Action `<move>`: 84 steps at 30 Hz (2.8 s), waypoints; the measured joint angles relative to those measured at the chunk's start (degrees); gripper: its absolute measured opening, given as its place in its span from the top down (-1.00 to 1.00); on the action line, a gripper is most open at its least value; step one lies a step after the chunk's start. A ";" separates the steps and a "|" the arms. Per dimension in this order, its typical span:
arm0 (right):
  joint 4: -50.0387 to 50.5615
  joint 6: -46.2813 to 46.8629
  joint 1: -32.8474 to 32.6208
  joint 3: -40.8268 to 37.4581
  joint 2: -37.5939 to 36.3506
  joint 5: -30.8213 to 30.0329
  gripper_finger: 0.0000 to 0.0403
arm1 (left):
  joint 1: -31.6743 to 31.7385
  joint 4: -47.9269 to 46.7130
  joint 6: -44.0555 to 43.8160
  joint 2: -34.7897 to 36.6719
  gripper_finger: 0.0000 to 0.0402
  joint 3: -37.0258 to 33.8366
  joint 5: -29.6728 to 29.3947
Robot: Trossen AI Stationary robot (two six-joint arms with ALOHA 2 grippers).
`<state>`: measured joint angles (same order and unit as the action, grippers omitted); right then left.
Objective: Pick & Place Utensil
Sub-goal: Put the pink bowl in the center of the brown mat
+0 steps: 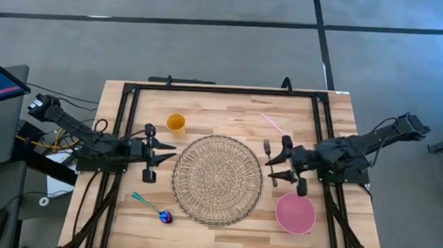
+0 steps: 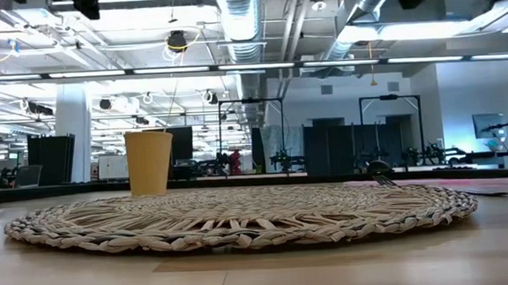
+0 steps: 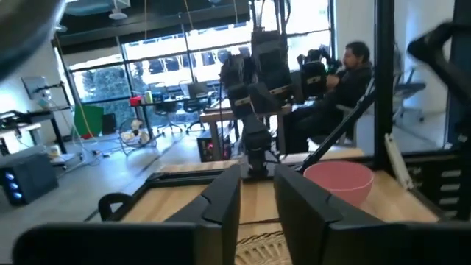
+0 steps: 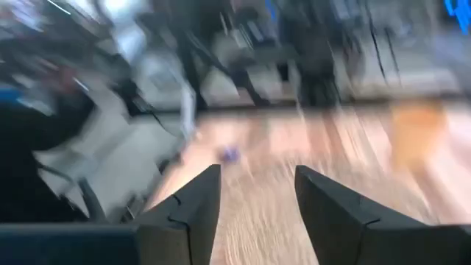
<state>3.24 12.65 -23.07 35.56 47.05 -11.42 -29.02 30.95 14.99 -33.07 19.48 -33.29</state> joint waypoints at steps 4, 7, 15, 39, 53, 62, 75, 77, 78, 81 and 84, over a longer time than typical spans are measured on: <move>18.84 12.33 -3.73 8.70 6.95 -5.13 0.13 | 0.00 -0.04 2.63 -3.45 0.39 0.91 -1.19; 28.08 24.84 -6.99 13.34 11.88 -4.85 0.14 | 0.00 -0.08 2.91 -5.20 0.31 0.91 -3.90; 35.42 49.47 -15.30 17.63 22.92 -0.61 0.13 | 0.00 -0.02 3.01 -6.38 0.26 0.91 -5.50; 35.55 67.03 -18.42 17.61 38.07 8.59 0.15 | 0.00 0.10 2.99 -6.33 0.28 0.91 -5.52; 35.54 69.74 -17.25 17.15 38.86 8.81 0.45 | 0.00 0.06 2.99 -6.33 0.28 0.91 -5.71; 34.97 69.43 -16.95 17.26 38.81 14.57 0.93 | 0.00 0.06 2.99 -6.33 0.28 0.91 -5.72; 32.53 38.66 -11.21 28.63 37.87 9.63 0.94 | 0.00 0.07 2.98 -6.33 0.28 0.91 -5.70; 30.10 31.58 -9.29 29.73 37.87 8.72 0.95 | 0.00 0.10 2.97 -6.33 0.28 0.91 -5.72; 28.74 27.39 -8.33 30.04 37.87 8.19 0.97 | 0.00 0.10 2.97 -6.33 0.28 0.91 -5.72; 21.62 9.31 -5.86 29.86 38.49 8.19 0.98 | 0.00 0.15 2.99 -6.33 0.28 0.91 -5.72; 14.68 -6.54 -4.06 29.54 40.31 8.37 0.97 | -0.02 0.17 2.97 -6.33 0.28 0.90 -5.70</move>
<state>17.91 6.11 -27.13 65.10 87.36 -3.05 -29.04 31.11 17.96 -39.40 20.37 -38.99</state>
